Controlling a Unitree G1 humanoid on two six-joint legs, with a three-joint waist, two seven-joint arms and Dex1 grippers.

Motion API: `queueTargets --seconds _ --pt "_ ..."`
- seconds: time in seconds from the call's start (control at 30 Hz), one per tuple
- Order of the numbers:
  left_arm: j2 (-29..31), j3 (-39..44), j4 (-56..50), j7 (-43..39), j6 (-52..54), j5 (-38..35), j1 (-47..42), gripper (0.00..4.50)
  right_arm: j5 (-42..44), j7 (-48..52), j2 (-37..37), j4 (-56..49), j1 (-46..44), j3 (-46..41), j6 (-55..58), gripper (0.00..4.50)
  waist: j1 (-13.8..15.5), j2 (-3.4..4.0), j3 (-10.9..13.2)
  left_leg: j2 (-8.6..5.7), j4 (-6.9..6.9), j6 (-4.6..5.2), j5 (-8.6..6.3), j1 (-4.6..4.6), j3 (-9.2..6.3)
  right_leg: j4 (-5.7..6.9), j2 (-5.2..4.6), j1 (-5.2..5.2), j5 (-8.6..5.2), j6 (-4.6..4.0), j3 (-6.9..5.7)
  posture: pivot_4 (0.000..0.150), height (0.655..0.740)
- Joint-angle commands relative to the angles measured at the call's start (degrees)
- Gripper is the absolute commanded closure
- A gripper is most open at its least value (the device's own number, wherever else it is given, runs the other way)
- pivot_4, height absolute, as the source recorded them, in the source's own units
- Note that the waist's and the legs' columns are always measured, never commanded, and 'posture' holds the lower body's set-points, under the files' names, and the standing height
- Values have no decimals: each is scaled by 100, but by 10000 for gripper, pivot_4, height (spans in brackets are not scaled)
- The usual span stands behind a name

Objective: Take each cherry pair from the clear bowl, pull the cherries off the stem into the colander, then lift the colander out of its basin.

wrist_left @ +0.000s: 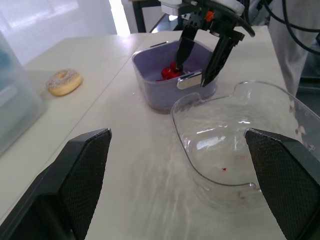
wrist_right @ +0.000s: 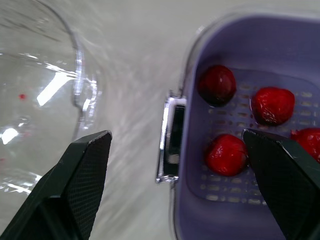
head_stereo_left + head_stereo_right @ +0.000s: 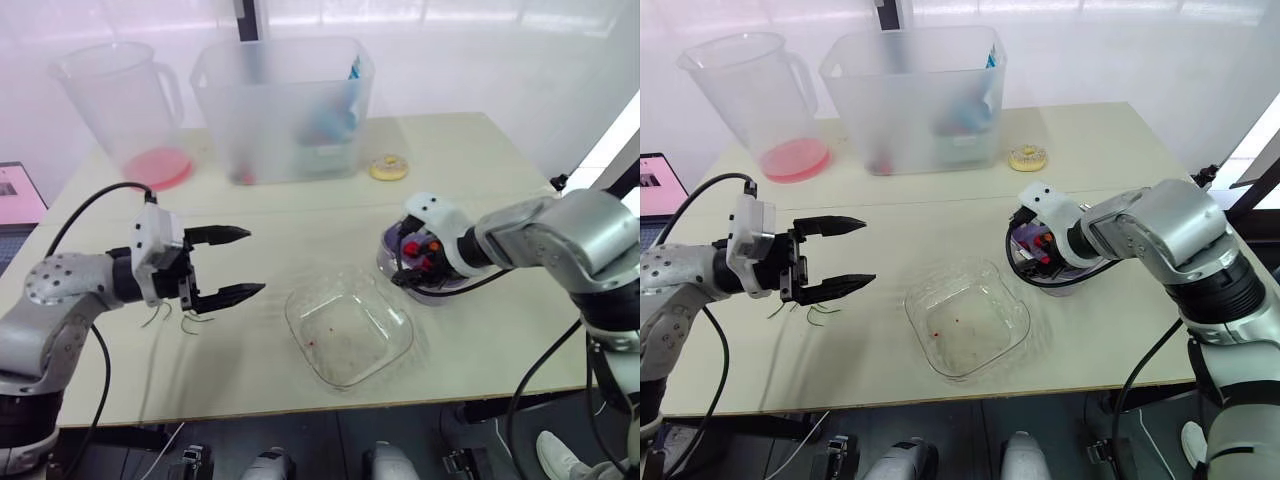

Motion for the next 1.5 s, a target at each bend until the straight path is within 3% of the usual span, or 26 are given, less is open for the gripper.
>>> queueTargets --seconds 0.03,0.1,0.37,0.43,0.57,0.6,1.03,1.5 --pt "24 195 -252 156 9 -116 18 0 -206 -1 101 -26 49 -13 -157 8884 -4 0 0 0 0 0 0 0 0 0 0 0 0 0 0 1500 7400" --pt "35 188 -290 191 33 -134 39 0 -256 120 102 -78 87 89 -277 17627 -9 0 0 1 -1 0 0 0 0 0 1 0 0 0 0 1500 7400" --pt "54 98 -299 202 101 -138 9 0 -558 170 190 33 161 125 -395 17627 -10 0 0 1 -2 0 0 0 0 0 1 -1 0 0 0 1500 7400" --pt "25 45 -263 216 77 -109 -37 0 -610 151 241 52 175 60 -366 23103 -5 0 0 0 -2 0 0 0 0 0 1 -1 0 0 0 1500 7400" --pt "-7 -36 -204 232 122 -142 -109 0 -667 161 332 99 180 -43 -293 40479 -9 0 0 0 -1 0 0 0 0 0 1 0 0 0 0 1500 7400" --pt "-23 -56 -189 218 127 -161 -128 0 -669 168 357 110 179 -63 -246 42966 -9 0 0 0 0 0 0 0 0 0 1 0 0 0 0 1500 7400" --pt "-83 -260 -45 198 91 -115 -341 0 -546 258 294 -236 59 -471 344 42966 1 0 0 0 -3 0 0 0 0 -1 1 0 0 0 0 1500 7400" --pt "-259 -588 547 15 82 10 -846 0 -391 800 -821 -1255 156 -499 -181 42966 -2 0 0 -1 -2 0 0 -1 2 -1 2 -1 0 0 0 1500 7400"
